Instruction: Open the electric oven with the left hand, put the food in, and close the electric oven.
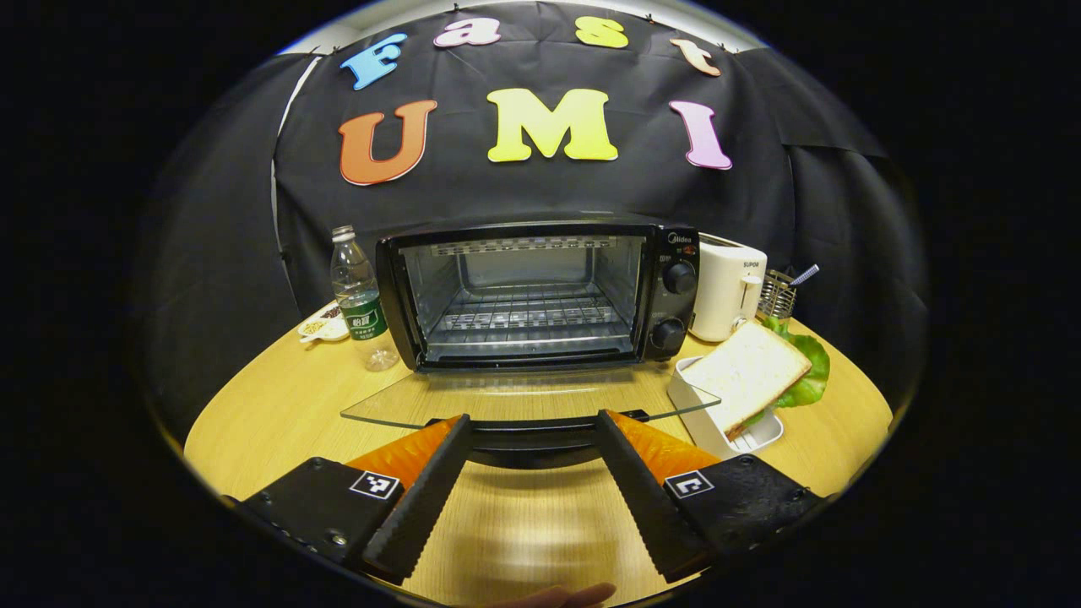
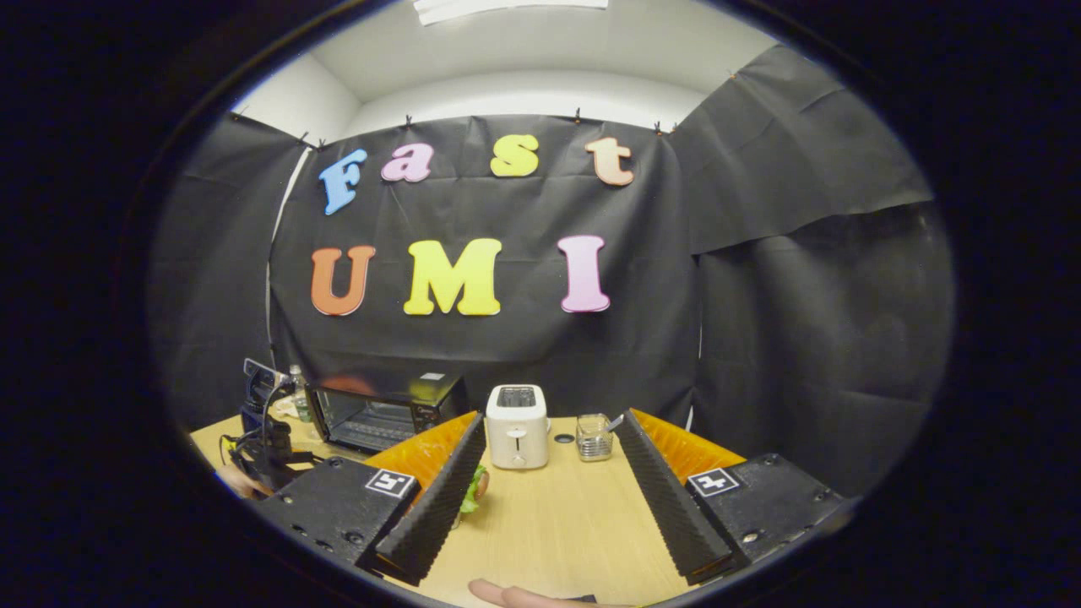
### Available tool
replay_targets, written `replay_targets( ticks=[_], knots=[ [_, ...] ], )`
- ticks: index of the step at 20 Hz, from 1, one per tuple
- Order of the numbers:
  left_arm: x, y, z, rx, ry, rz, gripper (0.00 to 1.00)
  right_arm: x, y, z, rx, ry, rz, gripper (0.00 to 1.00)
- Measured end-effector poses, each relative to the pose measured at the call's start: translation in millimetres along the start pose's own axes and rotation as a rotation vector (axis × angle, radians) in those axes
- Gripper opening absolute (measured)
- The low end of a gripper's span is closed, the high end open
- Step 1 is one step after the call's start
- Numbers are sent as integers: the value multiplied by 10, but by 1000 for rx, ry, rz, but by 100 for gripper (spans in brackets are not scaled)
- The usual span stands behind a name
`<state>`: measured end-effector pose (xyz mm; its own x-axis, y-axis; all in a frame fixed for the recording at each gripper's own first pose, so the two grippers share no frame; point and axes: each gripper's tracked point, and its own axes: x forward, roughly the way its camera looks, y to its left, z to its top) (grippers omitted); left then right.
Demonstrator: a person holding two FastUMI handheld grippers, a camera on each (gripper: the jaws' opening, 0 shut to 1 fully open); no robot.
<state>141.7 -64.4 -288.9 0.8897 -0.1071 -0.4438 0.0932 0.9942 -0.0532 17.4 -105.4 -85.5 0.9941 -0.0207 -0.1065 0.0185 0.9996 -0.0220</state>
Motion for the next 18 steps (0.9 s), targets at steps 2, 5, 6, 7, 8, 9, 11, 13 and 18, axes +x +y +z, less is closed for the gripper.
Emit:
replay_targets(
  ticks=[2,5,6,7,8,9,11,13,18],
  knots=[
    [-6,-10,-91,-3,15,-1,98,20,15,-38,-1,11,-1,100],
    [39,-22,-252,-2,31,-2,98,45,38,-92,0,20,0,100],
    [69,-25,-376,-2,63,-4,96,61,51,-105,0,24,0,100],
    [111,-28,-510,-2,98,-5,96,83,64,-131,-1,29,0,100],
    [99,-40,-591,-3,117,-5,96,95,76,-144,-3,32,0,100],
    [94,-41,-527,8,64,-5,97,110,82,-158,-4,35,0,100],
    [123,-36,-465,41,29,-3,96,147,92,-183,-5,44,0,100],
    [98,-40,-465,24,33,-2,96,212,127,-223,0,62,9,100],
    [-100,44,-55,28,-45,4,95,537,79,-252,-21,137,28,100]
  ],
)
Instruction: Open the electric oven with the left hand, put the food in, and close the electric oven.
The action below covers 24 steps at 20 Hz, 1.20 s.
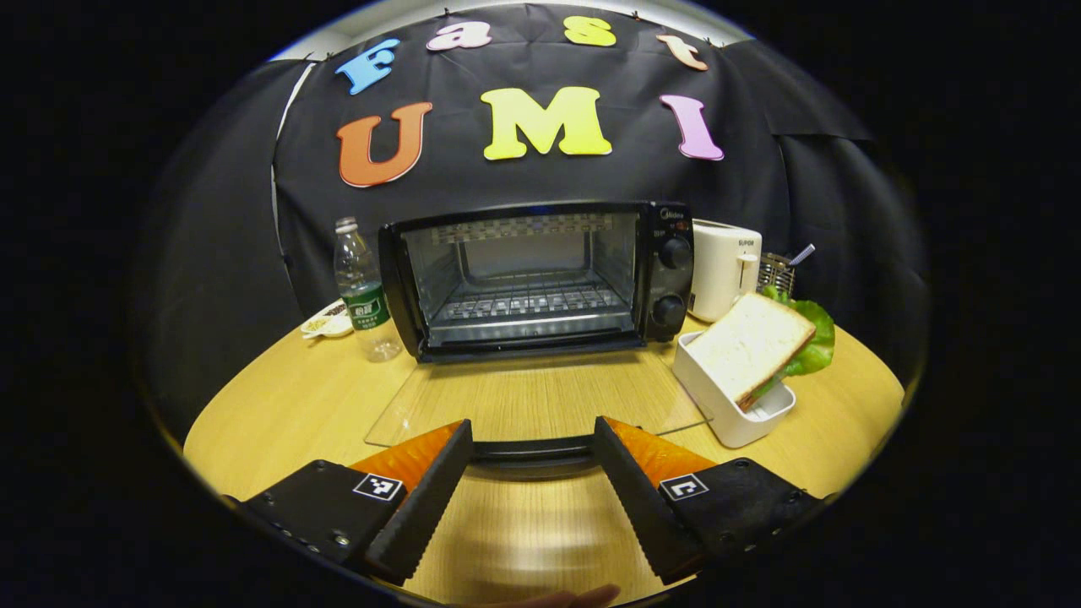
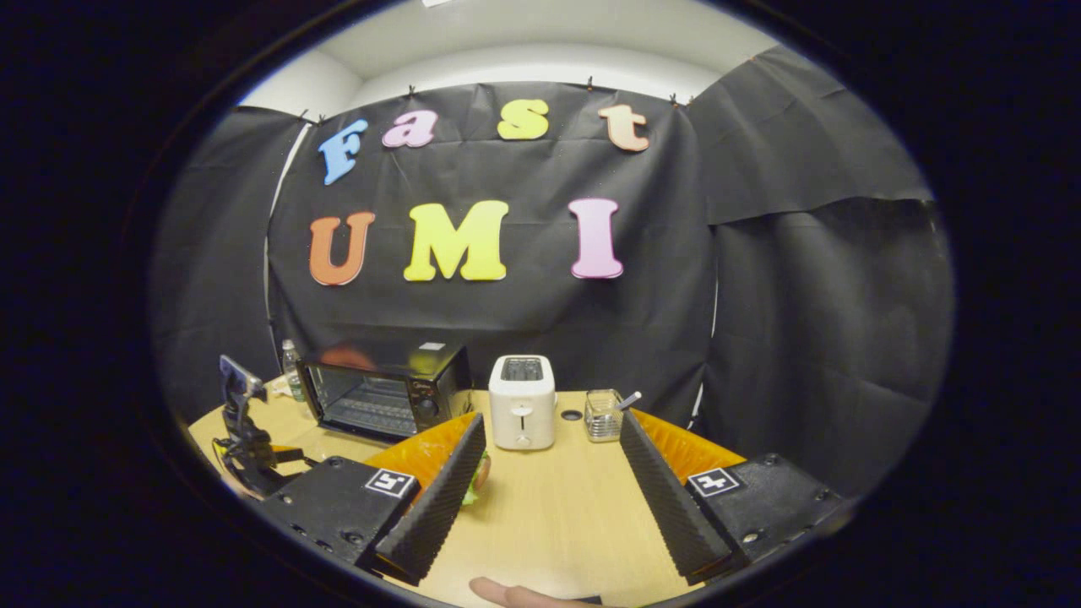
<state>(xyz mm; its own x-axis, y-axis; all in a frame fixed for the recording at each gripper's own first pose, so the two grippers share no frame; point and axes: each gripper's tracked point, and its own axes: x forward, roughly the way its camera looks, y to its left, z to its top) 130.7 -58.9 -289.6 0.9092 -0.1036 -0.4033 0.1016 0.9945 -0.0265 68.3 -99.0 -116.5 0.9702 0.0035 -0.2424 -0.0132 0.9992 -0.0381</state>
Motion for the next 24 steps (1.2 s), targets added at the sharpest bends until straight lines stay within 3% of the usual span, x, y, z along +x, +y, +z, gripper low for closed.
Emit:
replay_targets(
  ticks=[1,2,3,4,5,6,8,9,10,11,12,15,16,17,20,24],
  knots=[
    [-70,20,146,-14,-29,-1,95,79,2,21,4,16,15,100],
    [-144,52,311,-26,-58,3,95,172,-2,36,10,35,30,94],
    [-218,92,478,-34,-89,10,95,260,-3,27,13,56,46,100],
    [-306,149,656,-40,-125,26,95,349,5,6,15,81,61,94],
    [-387,187,824,-43,-160,39,95,433,24,-23,15,106,80,94],
    [-467,230,984,-45,-188,51,94,529,48,-67,14,136,98,100],
    [-607,344,1280,-60,-242,86,94,716,99,-199,11,207,134,100],
    [-683,343,1415,-74,-265,77,94,795,147,-285,16,249,161,94],
    [-749,330,1525,-85,-283,68,95,887,225,-381,24,298,196,100],
    [-820,335,1623,-95,-302,65,95,965,280,-494,32,345,227,94],
    [-897,371,1692,-101,-316,70,94,1037,353,-593,36,391,262,100],
    [-1169,461,1878,-82,-374,115,94,1145,568,-877,72,517,373,100],
    [-1266,476,1919,-65,-395,128,94,1184,643,-976,90,565,407,89],
    [-1352,476,1946,-52,-416,144,94,1216,712,-1086,112,619,434,100],
    [-1520,441,1909,-33,-434,162,94,1269,961,-1334,161,759,551,99],
    [-1572,416,1809,-33,-419,163,94,1342,1079,-1590,185,899,619,99]
  ],
)
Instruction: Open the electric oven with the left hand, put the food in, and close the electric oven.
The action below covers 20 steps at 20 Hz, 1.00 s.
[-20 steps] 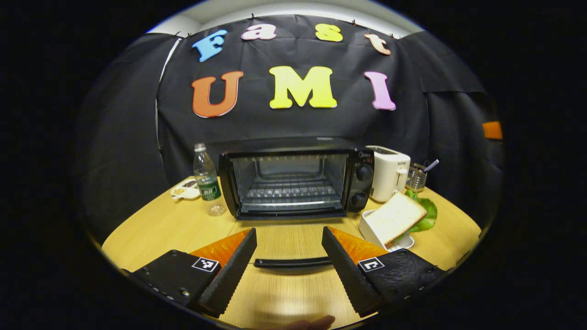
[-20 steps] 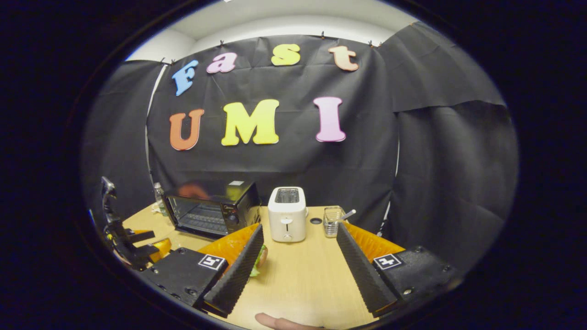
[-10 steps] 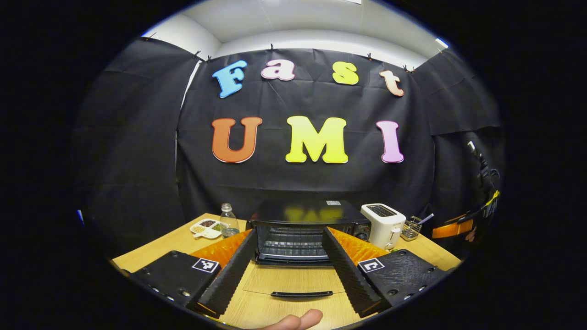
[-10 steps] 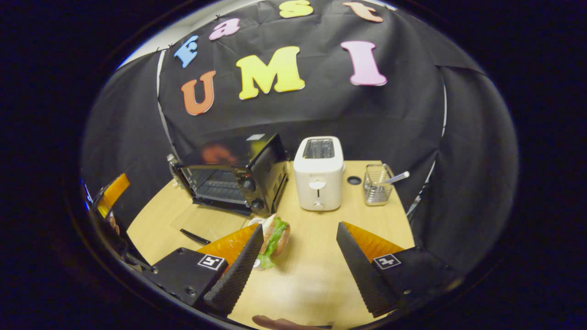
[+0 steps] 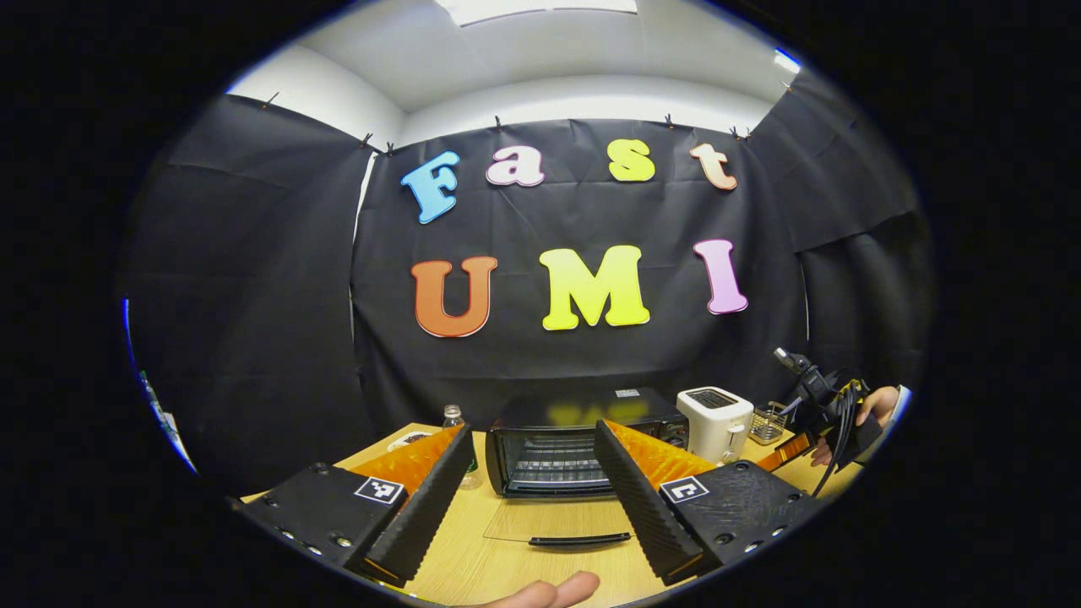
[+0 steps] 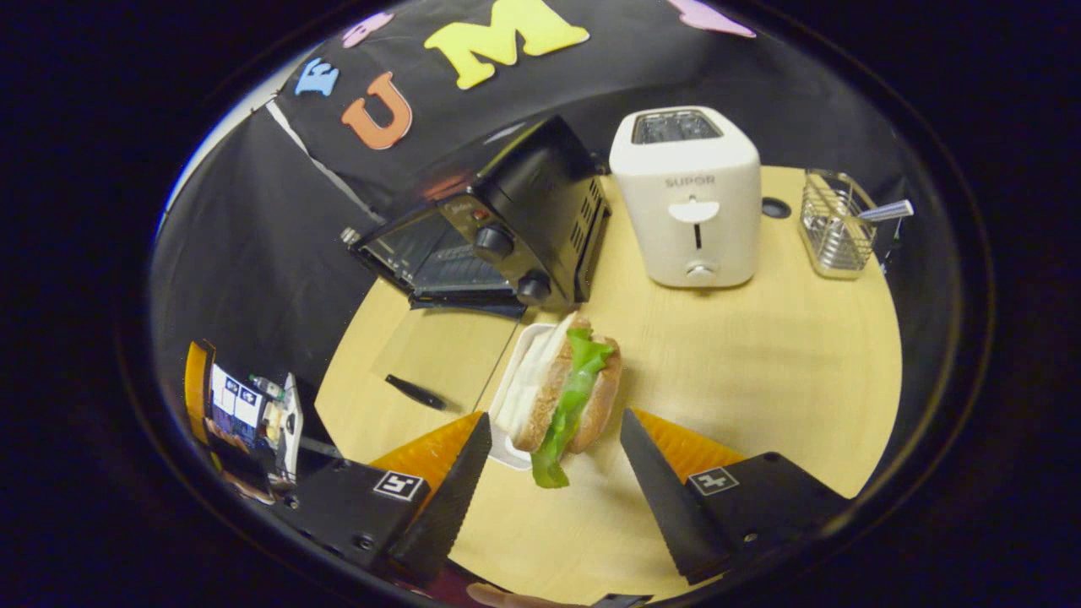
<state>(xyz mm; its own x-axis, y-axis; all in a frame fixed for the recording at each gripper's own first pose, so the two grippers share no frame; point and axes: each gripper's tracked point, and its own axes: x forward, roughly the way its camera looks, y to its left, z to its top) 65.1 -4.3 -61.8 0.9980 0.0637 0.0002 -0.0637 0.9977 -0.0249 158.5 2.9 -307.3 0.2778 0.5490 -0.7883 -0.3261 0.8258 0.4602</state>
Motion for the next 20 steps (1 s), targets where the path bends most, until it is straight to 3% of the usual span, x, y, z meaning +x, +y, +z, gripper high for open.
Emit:
replay_targets(
  ticks=[2,3,4,5,7,9,10,11,12,13,14,20],
  knots=[
    [-50,-100,-54,-15,10,-31,94,92,-9,10,31,21,31,98],
    [-59,-112,-73,-12,14,-38,95,125,31,-2,54,34,67,84],
    [-48,-79,-101,-7,22,-34,95,154,89,-11,77,51,108,94],
    [-40,-70,-123,-3,35,-33,95,185,159,-9,110,54,155,90],
    [-59,-62,-105,-7,38,-34,95,259,176,-39,195,68,196,77],
    [-106,-55,-82,-14,30,-44,95,293,187,-27,273,63,215,40],
    [-126,-26,-81,-16,27,-45,95,255,157,-9,275,49,211,33],
    [-143,10,-72,-19,24,-43,95,240,137,0,275,35,202,41],
    [-146,52,-72,-23,25,-40,95,221,140,7,275,20,194,39],
    [-166,85,-83,-30,27,-39,95,174,158,12,270,4,187,29],
    [-188,104,-85,-37,28,-41,95,108,193,22,265,-14,182,37],
    [-245,344,-146,-64,33,-45,95,-233,593,-9,282,-134,220,37]
  ],
)
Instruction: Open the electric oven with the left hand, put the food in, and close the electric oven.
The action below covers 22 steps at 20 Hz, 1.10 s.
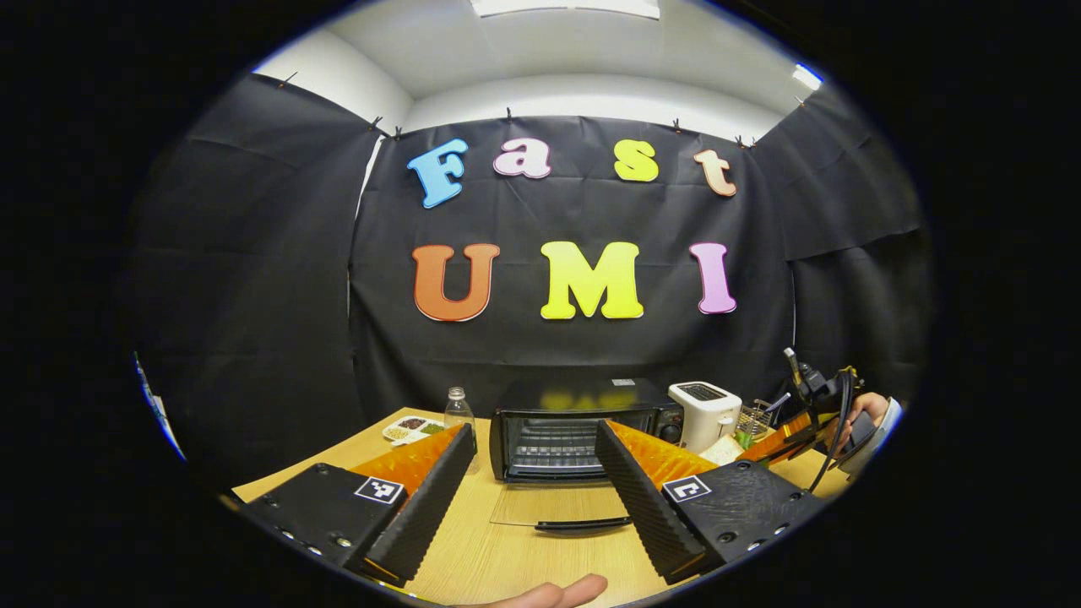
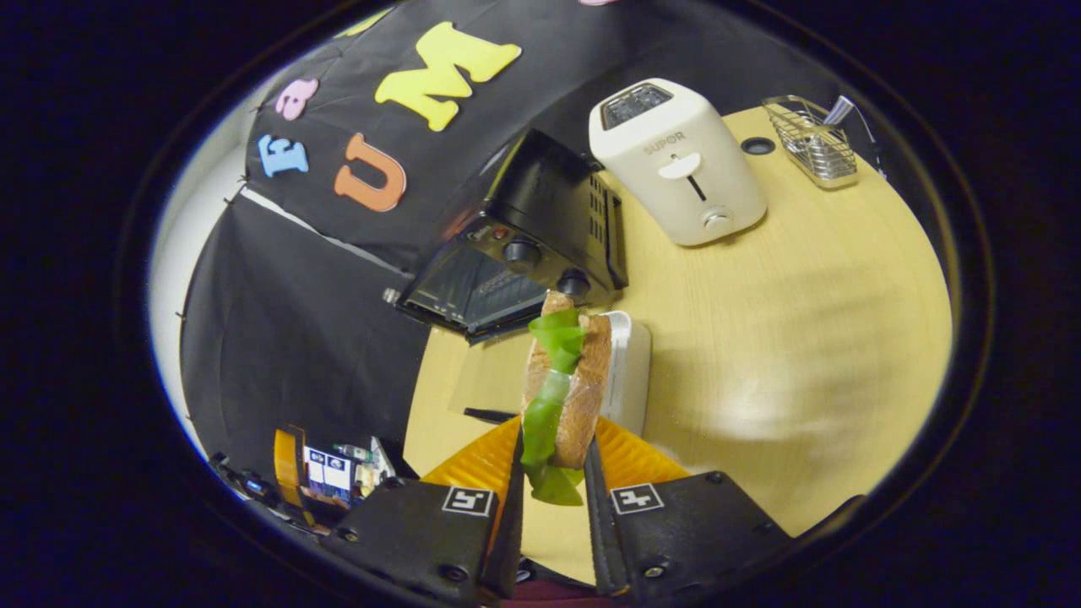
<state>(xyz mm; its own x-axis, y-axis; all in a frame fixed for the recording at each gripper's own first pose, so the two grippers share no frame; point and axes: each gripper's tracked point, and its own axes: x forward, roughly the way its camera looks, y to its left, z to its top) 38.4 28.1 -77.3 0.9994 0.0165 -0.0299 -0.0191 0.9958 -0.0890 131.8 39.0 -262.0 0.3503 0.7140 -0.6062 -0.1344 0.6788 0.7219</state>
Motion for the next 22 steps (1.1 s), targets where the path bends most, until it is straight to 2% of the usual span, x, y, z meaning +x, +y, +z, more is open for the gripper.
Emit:
replay_targets(
  ticks=[5,9,11,15,18,22],
  knots=[
    [-60,169,29,-31,1,-26,96,110,387,-214,42,-85,75,37],
    [-164,359,115,-29,-35,-29,95,408,775,-177,114,-217,174,37],
    [-178,491,115,-35,-35,-14,95,639,877,-162,145,-252,191,37],
    [-208,624,120,-36,-35,-9,94,1137,1008,58,183,-411,187,37],
    [-225,687,124,-42,-36,-3,94,1565,1071,256,215,-523,145,37],
    [-231,714,158,-28,-44,11,94,2057,1110,587,327,-672,105,37]
  ],
)
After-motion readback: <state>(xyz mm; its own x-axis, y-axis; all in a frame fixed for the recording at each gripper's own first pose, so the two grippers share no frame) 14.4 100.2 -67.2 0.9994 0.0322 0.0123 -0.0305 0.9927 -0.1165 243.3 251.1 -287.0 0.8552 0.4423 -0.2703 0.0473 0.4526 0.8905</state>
